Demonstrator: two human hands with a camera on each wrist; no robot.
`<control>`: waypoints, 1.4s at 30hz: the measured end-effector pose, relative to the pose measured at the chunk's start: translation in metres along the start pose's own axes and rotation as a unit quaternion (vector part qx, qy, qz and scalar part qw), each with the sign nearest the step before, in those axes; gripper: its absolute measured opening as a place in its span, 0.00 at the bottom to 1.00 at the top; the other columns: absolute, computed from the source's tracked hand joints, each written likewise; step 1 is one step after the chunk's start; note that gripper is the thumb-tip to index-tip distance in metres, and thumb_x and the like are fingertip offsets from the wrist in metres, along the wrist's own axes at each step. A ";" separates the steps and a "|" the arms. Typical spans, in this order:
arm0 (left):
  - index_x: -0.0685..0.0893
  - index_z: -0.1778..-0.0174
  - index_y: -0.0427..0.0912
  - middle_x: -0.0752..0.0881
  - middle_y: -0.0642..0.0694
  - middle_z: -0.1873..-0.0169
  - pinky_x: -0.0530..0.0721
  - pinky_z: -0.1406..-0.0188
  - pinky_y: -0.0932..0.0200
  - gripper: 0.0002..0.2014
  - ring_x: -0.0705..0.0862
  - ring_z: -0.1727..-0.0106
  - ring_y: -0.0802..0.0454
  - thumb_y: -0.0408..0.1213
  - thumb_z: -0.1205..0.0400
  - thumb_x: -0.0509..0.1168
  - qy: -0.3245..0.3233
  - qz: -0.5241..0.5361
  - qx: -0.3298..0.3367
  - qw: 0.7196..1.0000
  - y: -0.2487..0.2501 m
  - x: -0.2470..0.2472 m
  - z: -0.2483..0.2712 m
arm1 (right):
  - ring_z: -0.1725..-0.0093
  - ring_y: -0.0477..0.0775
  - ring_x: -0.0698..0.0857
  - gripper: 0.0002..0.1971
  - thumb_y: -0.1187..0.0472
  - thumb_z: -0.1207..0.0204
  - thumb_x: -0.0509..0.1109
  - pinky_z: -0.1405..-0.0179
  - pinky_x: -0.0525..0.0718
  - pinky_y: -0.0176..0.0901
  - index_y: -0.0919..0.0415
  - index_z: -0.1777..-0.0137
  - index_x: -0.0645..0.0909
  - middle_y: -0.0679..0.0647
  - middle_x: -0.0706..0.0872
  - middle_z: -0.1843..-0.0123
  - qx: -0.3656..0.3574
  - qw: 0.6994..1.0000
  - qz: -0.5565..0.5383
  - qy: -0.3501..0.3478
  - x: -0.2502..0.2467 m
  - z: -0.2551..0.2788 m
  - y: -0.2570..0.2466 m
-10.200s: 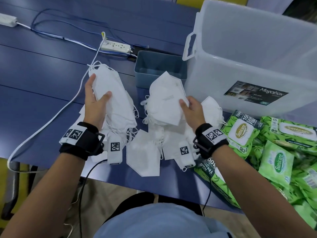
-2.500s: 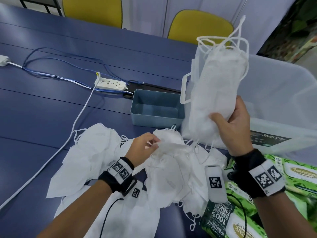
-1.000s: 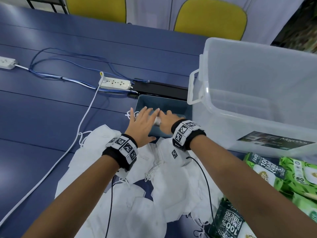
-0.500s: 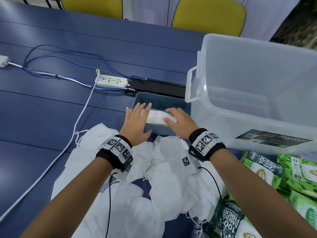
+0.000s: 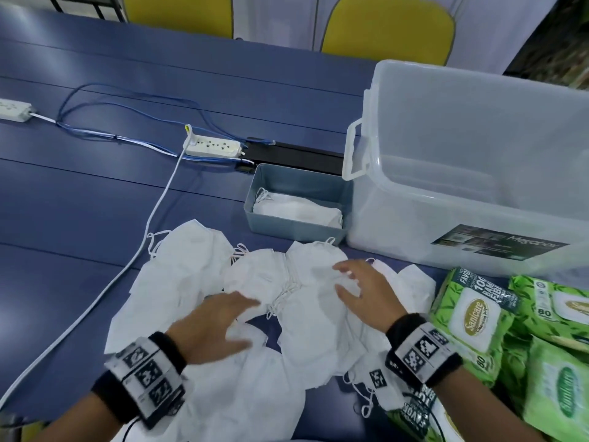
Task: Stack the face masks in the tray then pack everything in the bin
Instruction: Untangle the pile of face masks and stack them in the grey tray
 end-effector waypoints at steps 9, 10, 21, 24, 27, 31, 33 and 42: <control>0.63 0.20 0.57 0.59 0.39 0.18 0.78 0.42 0.34 0.60 0.59 0.21 0.37 0.80 0.50 0.58 -0.134 -0.244 0.056 0.959 0.024 0.109 0.051 | 0.26 0.58 0.63 0.57 0.23 0.44 0.70 0.29 0.66 0.56 0.49 0.19 0.53 0.52 0.64 0.24 0.135 0.960 0.231 -0.085 0.041 0.032 0.008; 0.62 0.19 0.56 0.53 0.38 0.18 0.74 0.40 0.31 0.61 0.58 0.21 0.36 0.82 0.50 0.55 -0.144 -0.255 0.055 0.954 0.022 0.114 0.050 | 0.26 0.58 0.64 0.59 0.22 0.45 0.70 0.30 0.66 0.58 0.50 0.18 0.51 0.53 0.64 0.25 0.137 0.954 0.253 -0.082 0.045 0.031 0.007; 0.53 0.17 0.54 0.45 0.38 0.17 0.69 0.38 0.28 0.47 0.45 0.18 0.37 0.78 0.29 0.34 -0.072 -0.253 0.034 0.964 0.035 0.115 0.012 | 0.29 0.59 0.67 0.53 0.37 0.36 0.77 0.34 0.68 0.57 0.47 0.17 0.49 0.55 0.66 0.26 0.137 0.967 0.216 0.012 0.026 0.015 0.017; 0.46 0.17 0.54 0.47 0.38 0.17 0.69 0.39 0.26 0.46 0.42 0.17 0.38 0.77 0.28 0.32 -0.083 -0.213 -0.001 0.973 0.037 0.115 -0.005 | 0.27 0.59 0.67 0.48 0.46 0.32 0.78 0.33 0.68 0.58 0.49 0.18 0.53 0.56 0.66 0.26 0.122 0.972 0.193 0.047 0.009 0.013 0.017; 0.33 0.21 0.63 0.36 0.45 0.18 0.48 0.29 0.20 0.48 0.26 0.20 0.43 0.78 0.35 0.39 -0.059 -0.170 0.029 0.983 0.055 0.111 -0.020 | 0.27 0.58 0.69 0.40 0.62 0.29 0.76 0.29 0.68 0.51 0.52 0.20 0.61 0.57 0.70 0.26 0.058 0.988 0.104 0.101 -0.008 0.014 0.008; 0.56 0.18 0.56 0.45 0.45 0.16 0.40 0.21 0.34 0.38 0.35 0.17 0.42 0.60 0.23 0.60 -0.019 -0.074 0.007 0.997 0.066 0.098 -0.032 | 0.45 0.54 0.81 0.36 0.72 0.30 0.74 0.41 0.80 0.44 0.51 0.24 0.67 0.55 0.81 0.42 0.038 0.981 -0.089 0.167 -0.031 0.027 0.004; 0.76 0.27 0.48 0.68 0.41 0.23 0.51 0.22 0.42 0.27 0.60 0.20 0.37 0.45 0.24 0.70 0.061 0.021 0.040 0.997 0.068 0.079 -0.031 | 0.52 0.54 0.82 0.34 0.72 0.30 0.76 0.48 0.83 0.44 0.51 0.27 0.70 0.54 0.82 0.48 0.051 0.967 -0.167 0.188 -0.039 0.033 0.008; 0.83 0.46 0.44 0.87 0.59 0.52 0.79 0.50 0.74 0.12 0.84 0.52 0.70 0.42 0.23 0.72 0.288 0.325 -0.001 0.901 0.071 -0.028 0.003 | 0.58 0.54 0.88 0.06 0.66 0.21 0.69 0.49 0.87 0.57 0.54 0.52 0.78 0.59 0.90 0.54 0.064 0.906 -0.333 0.252 -0.070 0.058 0.008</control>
Point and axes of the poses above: each hand's wrist, its own z-axis away from the middle knuckle, its own x-axis out of the palm, y = z × x, the point moved 8 cm from there along -z, towards the middle knuckle
